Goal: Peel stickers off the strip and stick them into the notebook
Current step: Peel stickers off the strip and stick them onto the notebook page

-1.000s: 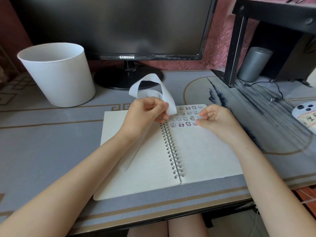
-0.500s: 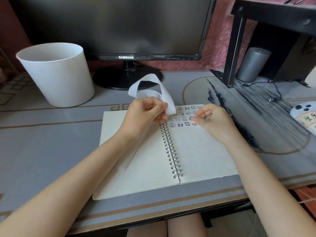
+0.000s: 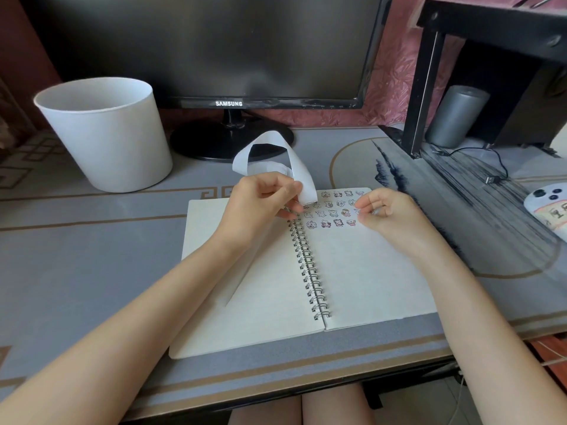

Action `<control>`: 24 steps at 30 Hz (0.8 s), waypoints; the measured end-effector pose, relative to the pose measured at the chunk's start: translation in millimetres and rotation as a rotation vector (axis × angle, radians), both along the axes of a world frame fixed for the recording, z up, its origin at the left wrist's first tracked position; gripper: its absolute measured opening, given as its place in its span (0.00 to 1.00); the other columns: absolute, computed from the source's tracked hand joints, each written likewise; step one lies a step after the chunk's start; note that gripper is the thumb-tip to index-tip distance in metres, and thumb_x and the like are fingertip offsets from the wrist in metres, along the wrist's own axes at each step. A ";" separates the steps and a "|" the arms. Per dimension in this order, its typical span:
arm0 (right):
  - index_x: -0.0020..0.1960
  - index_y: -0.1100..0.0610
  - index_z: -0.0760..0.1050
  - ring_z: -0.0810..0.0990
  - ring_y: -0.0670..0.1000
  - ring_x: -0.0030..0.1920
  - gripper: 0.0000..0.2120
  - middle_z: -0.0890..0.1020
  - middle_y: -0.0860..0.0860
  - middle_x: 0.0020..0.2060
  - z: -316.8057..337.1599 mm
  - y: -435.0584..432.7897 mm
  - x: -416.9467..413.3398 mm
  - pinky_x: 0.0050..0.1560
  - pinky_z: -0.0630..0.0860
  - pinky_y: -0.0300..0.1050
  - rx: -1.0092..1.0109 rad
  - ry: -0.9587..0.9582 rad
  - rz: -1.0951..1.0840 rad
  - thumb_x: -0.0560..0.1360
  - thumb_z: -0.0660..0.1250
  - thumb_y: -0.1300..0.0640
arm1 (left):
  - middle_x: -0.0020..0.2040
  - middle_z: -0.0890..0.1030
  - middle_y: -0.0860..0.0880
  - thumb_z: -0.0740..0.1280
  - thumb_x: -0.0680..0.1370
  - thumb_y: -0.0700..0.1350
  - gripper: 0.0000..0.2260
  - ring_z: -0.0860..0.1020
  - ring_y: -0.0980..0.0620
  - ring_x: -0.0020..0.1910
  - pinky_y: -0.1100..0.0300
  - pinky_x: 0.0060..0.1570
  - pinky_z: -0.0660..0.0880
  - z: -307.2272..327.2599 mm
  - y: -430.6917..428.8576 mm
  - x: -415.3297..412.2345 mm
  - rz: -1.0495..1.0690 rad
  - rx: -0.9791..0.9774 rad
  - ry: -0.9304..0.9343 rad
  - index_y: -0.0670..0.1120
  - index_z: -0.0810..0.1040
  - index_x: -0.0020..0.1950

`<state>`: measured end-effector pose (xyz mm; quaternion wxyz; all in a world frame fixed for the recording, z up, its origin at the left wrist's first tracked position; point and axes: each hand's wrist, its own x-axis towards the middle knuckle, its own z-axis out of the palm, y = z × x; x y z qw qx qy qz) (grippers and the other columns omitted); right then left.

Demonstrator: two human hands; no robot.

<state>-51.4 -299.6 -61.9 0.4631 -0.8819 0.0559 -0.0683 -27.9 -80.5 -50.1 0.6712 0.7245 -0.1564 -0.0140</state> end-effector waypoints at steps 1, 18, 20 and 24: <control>0.41 0.49 0.75 0.74 0.47 0.37 0.12 0.78 0.47 0.40 1.5 0.0 -0.5 0.41 0.71 0.40 0.011 -0.001 -0.006 0.74 0.67 0.66 | 0.35 0.80 0.45 0.65 0.79 0.40 0.09 0.80 0.54 0.36 0.60 0.41 0.80 0.1 0.0 -0.1 0.004 -0.003 -0.003 0.41 0.79 0.39; 0.45 0.49 0.75 0.80 0.45 0.41 0.10 0.83 0.42 0.36 27.0 51.7 2.8 0.40 0.69 0.32 0.093 -0.310 0.236 0.70 0.74 0.60 | 0.38 0.79 0.46 0.65 0.79 0.41 0.08 0.80 0.54 0.35 0.59 0.37 0.78 5.5 0.0 -4.1 0.018 -0.054 -0.053 0.39 0.79 0.41; 0.45 0.49 0.74 0.80 0.46 0.40 0.11 0.83 0.43 0.35 23.7 52.5 2.6 0.42 0.71 0.36 0.167 -0.320 0.213 0.69 0.74 0.60 | 0.39 0.78 0.46 0.65 0.79 0.41 0.08 0.80 0.53 0.35 0.59 0.37 0.79 6.2 -0.1 -4.0 0.013 -0.068 -0.038 0.39 0.79 0.43; 0.43 0.52 0.74 0.78 0.41 0.37 0.10 0.82 0.46 0.35 21.9 52.9 1.3 0.38 0.69 0.33 0.269 -0.338 0.200 0.70 0.73 0.63 | 0.38 0.80 0.47 0.67 0.78 0.41 0.06 0.81 0.53 0.37 0.59 0.39 0.80 4.3 -0.3 -3.0 -0.017 -0.024 -0.014 0.41 0.81 0.44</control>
